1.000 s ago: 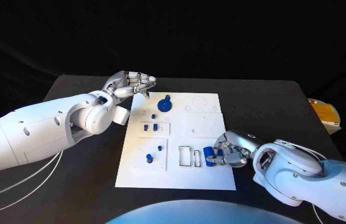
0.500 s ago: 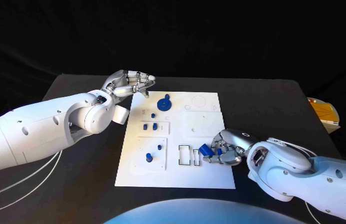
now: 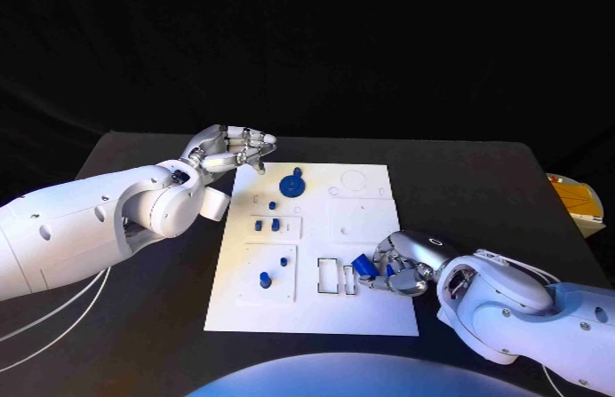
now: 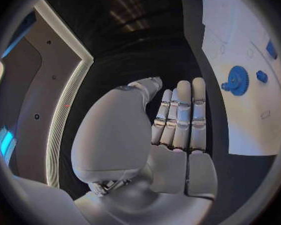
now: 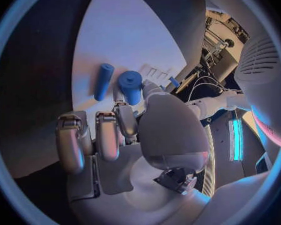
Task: Assemble the parts on the task board
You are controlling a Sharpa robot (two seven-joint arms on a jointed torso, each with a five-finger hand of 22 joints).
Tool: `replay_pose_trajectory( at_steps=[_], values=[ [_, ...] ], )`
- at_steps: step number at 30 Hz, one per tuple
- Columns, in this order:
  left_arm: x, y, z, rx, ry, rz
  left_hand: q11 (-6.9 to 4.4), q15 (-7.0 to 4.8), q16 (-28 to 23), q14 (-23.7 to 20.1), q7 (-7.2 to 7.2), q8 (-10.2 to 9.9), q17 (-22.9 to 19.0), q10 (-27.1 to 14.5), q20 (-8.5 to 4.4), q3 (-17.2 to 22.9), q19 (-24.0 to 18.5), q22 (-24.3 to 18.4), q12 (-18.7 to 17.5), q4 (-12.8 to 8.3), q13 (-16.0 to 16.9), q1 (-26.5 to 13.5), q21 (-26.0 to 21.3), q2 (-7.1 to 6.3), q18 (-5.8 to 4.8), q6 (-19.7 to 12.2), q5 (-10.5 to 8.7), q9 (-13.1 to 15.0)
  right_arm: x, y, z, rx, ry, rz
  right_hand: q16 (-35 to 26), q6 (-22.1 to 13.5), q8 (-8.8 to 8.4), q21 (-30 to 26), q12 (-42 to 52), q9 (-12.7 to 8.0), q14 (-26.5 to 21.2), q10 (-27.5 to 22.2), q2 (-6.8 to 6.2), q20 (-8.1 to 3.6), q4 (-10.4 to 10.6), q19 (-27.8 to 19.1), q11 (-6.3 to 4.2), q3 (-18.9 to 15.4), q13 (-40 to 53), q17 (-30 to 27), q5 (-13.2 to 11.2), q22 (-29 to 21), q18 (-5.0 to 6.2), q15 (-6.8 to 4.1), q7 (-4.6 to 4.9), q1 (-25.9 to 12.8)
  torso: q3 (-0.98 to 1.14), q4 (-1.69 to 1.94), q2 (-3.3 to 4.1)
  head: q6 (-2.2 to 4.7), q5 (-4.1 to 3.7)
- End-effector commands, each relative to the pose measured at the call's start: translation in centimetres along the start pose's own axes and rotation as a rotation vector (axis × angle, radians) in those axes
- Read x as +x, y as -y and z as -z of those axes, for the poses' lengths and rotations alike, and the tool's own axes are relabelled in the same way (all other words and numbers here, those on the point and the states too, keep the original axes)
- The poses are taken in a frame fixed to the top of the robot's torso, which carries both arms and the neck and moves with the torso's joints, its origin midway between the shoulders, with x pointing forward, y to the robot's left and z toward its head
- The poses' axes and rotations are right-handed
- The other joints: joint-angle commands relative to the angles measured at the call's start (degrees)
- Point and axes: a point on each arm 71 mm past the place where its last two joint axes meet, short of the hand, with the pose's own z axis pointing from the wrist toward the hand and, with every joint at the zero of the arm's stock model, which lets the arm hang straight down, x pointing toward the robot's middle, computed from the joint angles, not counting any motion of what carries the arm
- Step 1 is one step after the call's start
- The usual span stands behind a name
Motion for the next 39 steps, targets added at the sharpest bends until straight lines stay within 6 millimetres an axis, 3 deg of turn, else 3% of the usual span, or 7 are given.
replay_pose_trajectory(
  at_steps=[1, 9, 21, 31, 33, 39],
  values=[
    [0.2, 0.1, 0.0, 0.005, -0.016, 0.011, 0.11, 0.02, -0.03, -0.4, 0.01, 0.29, -0.06, -0.39, 0.19, -0.44, -0.18, -0.06, 0.23, 0.06, 0.05, -0.15, -0.19, 0.29, 0.76, -0.22, 0.15, 0.05, 0.0, -0.6, 0.4, -0.015, 0.029, -0.051, 0.39, 1.51, 0.38, 0.3, 0.6, 0.56, 3.79, 0.63, 2.61, -0.35, -0.5, 6.0, -0.09, 1.14, 1.23, 2.5, 0.31, 15.06, -0.38, -0.51, -0.92, 3.3, -0.02, -0.05, -0.04, 0.0, -0.1],
    [0.3, 0.1, -0.1, 0.005, -0.018, 0.011, 0.12, 0.04, -0.02, -0.45, 0.01, 0.3, -0.07, -0.51, 0.2, -0.47, -0.19, -0.08, 0.27, 0.07, 0.05, -0.15, -0.23, 0.29, 0.76, -0.25, 0.15, 0.05, -0.9, -1.9, 0.8, -0.055, 0.061, -0.115, 0.66, 1.81, 0.43, 0.3, 1.04, 0.65, 3.92, 0.96, 2.39, -0.57, -0.65, 6.0, -0.32, 2.33, 1.63, 3.22, 1.28, 15.06, -0.38, -0.72, -1.16, 4.34, 0.0, 0.0, -0.01, 0.32, -0.23],
    [0.4, 0.1, -0.1, 0.004, -0.021, 0.012, 0.13, 0.05, -0.02, -0.5, 0.01, 0.31, -0.07, -0.61, 0.21, -0.49, -0.2, -0.09, 0.31, 0.07, 0.05, -0.14, -0.26, 0.31, 0.76, -0.27, 0.17, 0.05, -0.1, -3.2, -0.2, -0.081, -0.021, -0.131, 0.78, 2.11, 0.52, 0.3, 0.6, 0.73, 3.97, 0.89, 2.34, -0.64, -0.29, 6.0, -0.34, 2.58, 1.33, 3.53, 1.31, 15.06, -0.38, -0.75, -1.15, 3.92, 0.01, 0.02, 0.03, 0.25, -0.08],
    [0.5, 0.1, -0.1, 0.003, -0.023, 0.013, 0.13, 0.05, -0.02, -0.5, 0.01, 0.31, -0.07, -0.61, 0.21, -0.49, -0.2, -0.09, 0.31, 0.07, 0.05, -0.14, -0.26, 0.31, 0.76, -0.27, 0.17, 0.05, 1.0, -3.9, -1.5, -0.072, -0.085, -0.121, 0.87, 3.46, 1.19, 0.3, 0.54, 1.3, 3.96, 1.27, 2.43, -0.73, -0.13, 6.0, -0.51, 1.77, 1.45, 3.77, 0.03, 15.06, -0.38, -0.87, -1.43, -2.59, -0.08, 0.1, 0.03, -0.02, 0.15],
    [0.5, 0.1, -0.1, 0.003, -0.024, 0.013, 0.13, 0.05, -0.02, -0.5, 0.01, 0.31, -0.07, -0.61, 0.21, -0.49, -0.2, -0.09, 0.31, 0.07, 0.05, -0.14, -0.26, 0.31, 0.76, -0.27, 0.17, 0.05, 1.1, -4.0, -1.7, -0.066, -0.09, -0.12, 0.88, 3.47, 1.34, 0.3, 0.56, 1.49, 3.96, 1.32, 2.16, -0.81, -0.15, 6.0, -0.57, 1.16, 1.53, 3.8, 1.33, 15.06, -0.38, -0.93, -1.49, -4.0, -0.12, 0.14, 0.05, -0.07, 0.19],
    [0.5, 0.1, -0.1, 0.002, -0.024, 0.013, 0.13, 0.05, -0.02, -0.5, 0.01, 0.31, -0.07, -0.61, 0.21, -0.49, -0.2, -0.09, 0.31, 0.07, 0.05, -0.14, -0.26, 0.31, 0.76, -0.27, 0.17, 0.05, 1.3, -4.1, -1.9, -0.059, -0.096, -0.119, 0.91, 3.82, 1.82, 0.3, 0.62, 1.88, 3.98, 1.45, 2.36, -0.89, -0.08, 6.0, -0.69, 0.16, 1.68, 3.92, 1.2, 15.06, -0.38, -1.03, -1.65, -6.25, -0.13, 0.08, 0.03, -0.18, 0.34]
  ],
)
